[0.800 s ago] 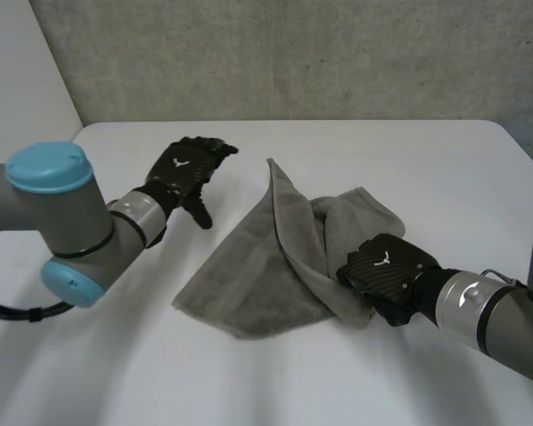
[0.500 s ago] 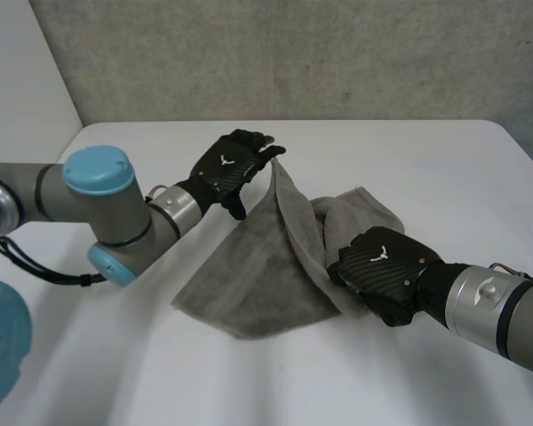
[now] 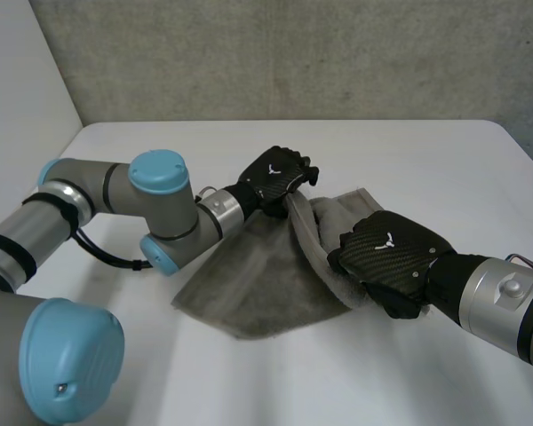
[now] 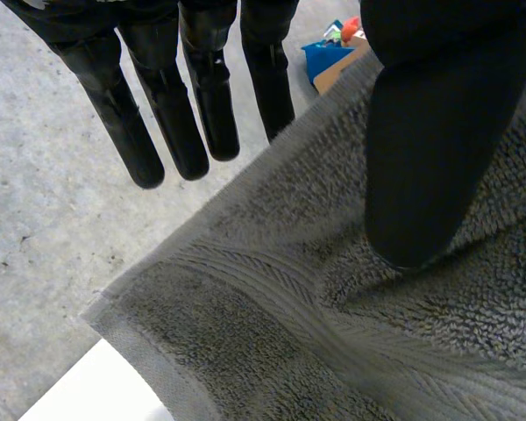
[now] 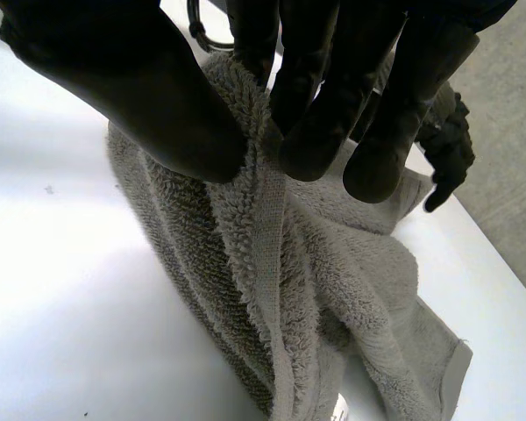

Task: Fold the towel.

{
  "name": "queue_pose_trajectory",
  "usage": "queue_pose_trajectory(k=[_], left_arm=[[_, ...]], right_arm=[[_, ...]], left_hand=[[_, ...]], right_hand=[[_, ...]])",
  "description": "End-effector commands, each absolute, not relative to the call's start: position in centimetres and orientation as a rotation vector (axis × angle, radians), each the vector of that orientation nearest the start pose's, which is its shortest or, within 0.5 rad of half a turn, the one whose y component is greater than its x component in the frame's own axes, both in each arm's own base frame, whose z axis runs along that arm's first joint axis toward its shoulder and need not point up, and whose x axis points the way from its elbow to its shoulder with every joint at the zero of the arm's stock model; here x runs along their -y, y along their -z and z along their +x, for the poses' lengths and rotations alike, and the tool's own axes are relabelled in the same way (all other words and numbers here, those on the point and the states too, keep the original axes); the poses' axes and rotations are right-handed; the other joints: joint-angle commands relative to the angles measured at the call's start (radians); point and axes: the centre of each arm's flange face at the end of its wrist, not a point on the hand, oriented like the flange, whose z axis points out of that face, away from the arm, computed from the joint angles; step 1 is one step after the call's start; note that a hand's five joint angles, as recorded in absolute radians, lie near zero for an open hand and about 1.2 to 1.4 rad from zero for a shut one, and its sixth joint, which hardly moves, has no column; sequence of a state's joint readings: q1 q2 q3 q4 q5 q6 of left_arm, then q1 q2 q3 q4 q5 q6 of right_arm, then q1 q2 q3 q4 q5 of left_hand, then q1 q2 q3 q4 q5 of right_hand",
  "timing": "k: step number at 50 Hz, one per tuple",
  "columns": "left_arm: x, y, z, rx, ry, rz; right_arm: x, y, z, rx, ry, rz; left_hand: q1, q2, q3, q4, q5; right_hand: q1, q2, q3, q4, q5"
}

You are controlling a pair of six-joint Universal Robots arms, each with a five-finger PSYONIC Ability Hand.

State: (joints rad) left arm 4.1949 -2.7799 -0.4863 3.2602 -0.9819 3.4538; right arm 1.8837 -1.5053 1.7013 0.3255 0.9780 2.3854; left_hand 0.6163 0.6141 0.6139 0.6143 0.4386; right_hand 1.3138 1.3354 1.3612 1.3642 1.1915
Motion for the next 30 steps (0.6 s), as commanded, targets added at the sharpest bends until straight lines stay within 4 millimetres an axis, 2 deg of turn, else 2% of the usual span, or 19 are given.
queue_pose_trajectory(k=[1, 3, 7, 11, 14, 15, 17, 20, 22, 23, 25, 26, 28, 29, 30], left_arm=[[35.8, -11.6, -41.5, 1.433, -1.775, -1.291], [35.7, -11.5, -41.6, 1.425, -1.787, -1.315], [35.9, -11.8, -41.6, 1.416, -1.830, -1.338], [36.2, -12.4, -41.5, 1.418, -1.885, -1.353], [37.0, -14.6, -40.9, 1.459, -2.026, -1.356], [37.0, -14.6, -40.9, 1.459, -2.026, -1.356], [37.7, -17.0, -39.9, 1.506, -2.120, -1.325], [37.8, -18.2, -39.2, 1.545, -2.150, -1.301], [37.5, -20.8, -37.6, 1.625, -2.208, -1.252], [37.5, -20.9, -37.6, 1.625, -2.208, -1.251], [36.4, -23.7, -36.2, 1.657, -2.262, -1.211], [36.4, -23.7, -36.2, 1.657, -2.263, -1.211], [35.0, -26.5, -35.0, 1.665, -2.324, -1.180], [35.0, -26.5, -35.0, 1.665, -2.324, -1.180], [34.1, -27.9, -34.3, 1.671, -2.354, -1.165]], right_arm=[[18.0, -24.2, 25.1, -1.828, 1.506, -1.581], [17.9, -24.1, 25.1, -1.821, 1.502, -1.581], [18.0, -24.2, 25.1, -1.820, 1.505, -1.579], [18.2, -24.4, 25.1, -1.817, 1.516, -1.576], [18.9, -24.9, 24.9, -1.836, 1.545, -1.541], [18.9, -24.9, 24.9, -1.836, 1.545, -1.540], [20.2, -25.8, 24.5, -1.868, 1.581, -1.437], [21.1, -26.5, 24.4, -1.875, 1.611, -1.377], [22.8, -28.3, 24.1, -1.869, 1.698, -1.266], [22.8, -28.3, 24.1, -1.869, 1.699, -1.265], [24.7, -30.2, 23.4, -1.855, 1.799, -1.169], [24.7, -30.2, 23.4, -1.855, 1.800, -1.168], [26.2, -32.0, 22.7, -1.850, 1.870, -1.080], [26.2, -32.0, 22.7, -1.850, 1.871, -1.080], [26.5, -32.8, 22.6, -1.834, 1.891, -1.049]], left_hand=[[0.416, 0.419, 0.419, 0.418, 0.420], [0.600, 0.603, 0.603, 0.602, 0.604], [0.780, 0.782, 0.782, 0.782, 0.783], [0.780, 0.782, 0.782, 0.782, 0.783], [0.780, 0.782, 0.782, 0.782, 0.783], [0.780, 0.782, 0.782, 0.782, 0.783], [0.780, 0.782, 0.782, 0.782, 0.783], [0.780, 0.782, 0.782, 0.782, 0.783], [0.780, 0.782, 0.782, 0.782, 0.783], [0.780, 0.782, 0.782, 0.782, 0.783], [0.780, 0.782, 0.782, 0.782, 0.783], [0.780, 0.782, 0.782, 0.782, 0.783], [0.780, 0.782, 0.782, 0.782, 0.783], [0.780, 0.782, 0.782, 0.782, 0.783], [0.780, 0.782, 0.782, 0.782, 0.783]], right_hand=[[0.083, 0.061, 0.035, 0.032, 0.030], [0.083, 0.061, 0.035, 0.032, 0.030], [0.083, 0.061, 0.035, 0.032, 0.030], [0.083, 0.061, 0.035, 0.032, 0.030], [0.083, 0.061, 0.035, 0.032, 0.030], [0.083, 0.061, 0.035, 0.032, 0.030], [0.083, 0.061, 0.035, 0.032, 0.030], [0.083, 0.061, 0.035, 0.032, 0.030], [0.083, 0.061, 0.035, 0.032, 0.030], [0.083, 0.061, 0.035, 0.032, 0.030], [0.083, 0.061, 0.035, 0.032, 0.030], [0.083, 0.061, 0.035, 0.032, 0.030], [0.083, 0.061, 0.035, 0.032, 0.030], [0.083, 0.061, 0.035, 0.032, 0.030], [0.083, 0.061, 0.035, 0.032, 0.030]])
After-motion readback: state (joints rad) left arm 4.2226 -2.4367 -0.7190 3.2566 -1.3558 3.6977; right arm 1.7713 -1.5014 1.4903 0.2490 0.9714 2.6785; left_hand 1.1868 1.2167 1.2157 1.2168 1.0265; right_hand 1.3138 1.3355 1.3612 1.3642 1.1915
